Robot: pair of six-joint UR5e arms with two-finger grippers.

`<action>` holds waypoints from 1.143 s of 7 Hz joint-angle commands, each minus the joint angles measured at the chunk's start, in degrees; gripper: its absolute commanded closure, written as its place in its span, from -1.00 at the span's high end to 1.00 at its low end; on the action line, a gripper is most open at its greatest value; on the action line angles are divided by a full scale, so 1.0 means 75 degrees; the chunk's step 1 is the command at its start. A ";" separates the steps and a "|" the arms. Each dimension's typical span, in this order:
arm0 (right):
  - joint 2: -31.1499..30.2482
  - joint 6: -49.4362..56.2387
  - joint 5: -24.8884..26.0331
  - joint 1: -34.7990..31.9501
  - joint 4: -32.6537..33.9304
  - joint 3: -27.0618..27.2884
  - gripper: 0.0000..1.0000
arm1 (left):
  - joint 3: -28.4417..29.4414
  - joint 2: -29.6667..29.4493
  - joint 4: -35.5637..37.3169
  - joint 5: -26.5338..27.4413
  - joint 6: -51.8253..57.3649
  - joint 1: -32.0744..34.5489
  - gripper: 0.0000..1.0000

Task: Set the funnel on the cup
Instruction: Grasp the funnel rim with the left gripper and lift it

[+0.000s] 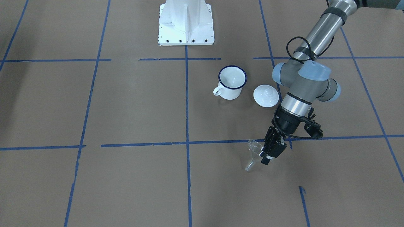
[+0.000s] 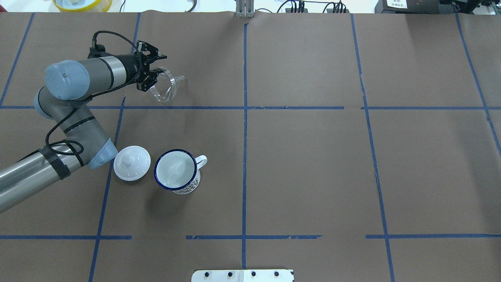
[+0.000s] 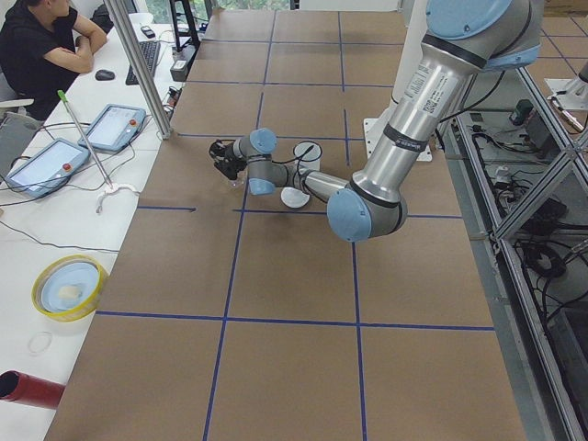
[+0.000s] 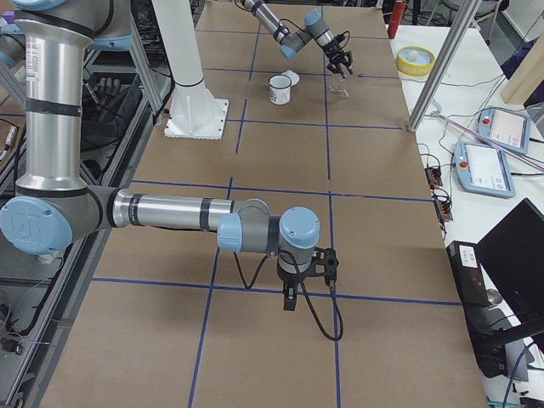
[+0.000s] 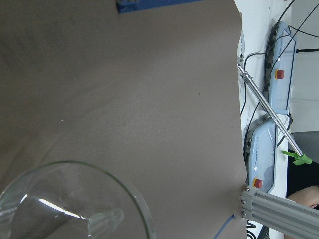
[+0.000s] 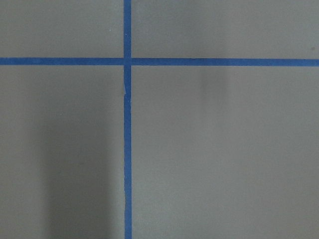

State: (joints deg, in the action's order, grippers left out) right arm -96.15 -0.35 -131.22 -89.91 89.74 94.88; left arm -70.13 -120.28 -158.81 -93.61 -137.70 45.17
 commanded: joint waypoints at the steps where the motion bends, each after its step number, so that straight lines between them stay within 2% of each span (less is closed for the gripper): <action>1: 0.0000 0.0000 0.0000 0.0000 0.0000 -0.0006 1.00 | -0.0024 0.0017 -0.0001 0.0001 0.0009 0.0000 -1.00; 3: 0.0000 0.0000 0.0000 0.0000 0.0000 0.0006 1.00 | -0.0641 0.0029 0.0115 -0.0092 -0.0026 0.0302 -1.00; 4: 0.0000 0.0000 0.0000 0.0000 0.0000 0.0006 1.00 | -0.1330 0.0110 0.0974 -0.0208 0.0043 0.0351 -1.00; 5: 0.0000 0.0000 0.0000 0.0000 0.0000 0.0006 1.00 | -0.1986 0.0099 0.2433 -0.1080 0.0091 0.0421 -1.00; 6: 0.0000 0.0000 0.0000 0.0000 0.0000 -0.0006 1.00 | -0.2898 0.0076 0.3932 -0.1599 0.0265 0.0434 -1.00; 7: 0.0000 0.0000 0.0000 0.0000 0.0000 -0.0006 1.00 | -0.3626 -0.0203 0.5850 -0.1662 0.0441 0.0341 -1.00; 8: 0.0000 0.0000 0.0000 0.0000 0.0000 -0.0006 1.00 | -0.4423 -0.0507 0.7772 -0.2104 0.0698 0.0294 -1.00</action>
State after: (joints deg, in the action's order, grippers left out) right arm -96.15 -0.35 -131.22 -89.91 89.74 94.84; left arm -96.10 -121.67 -117.60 -106.10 -134.50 47.83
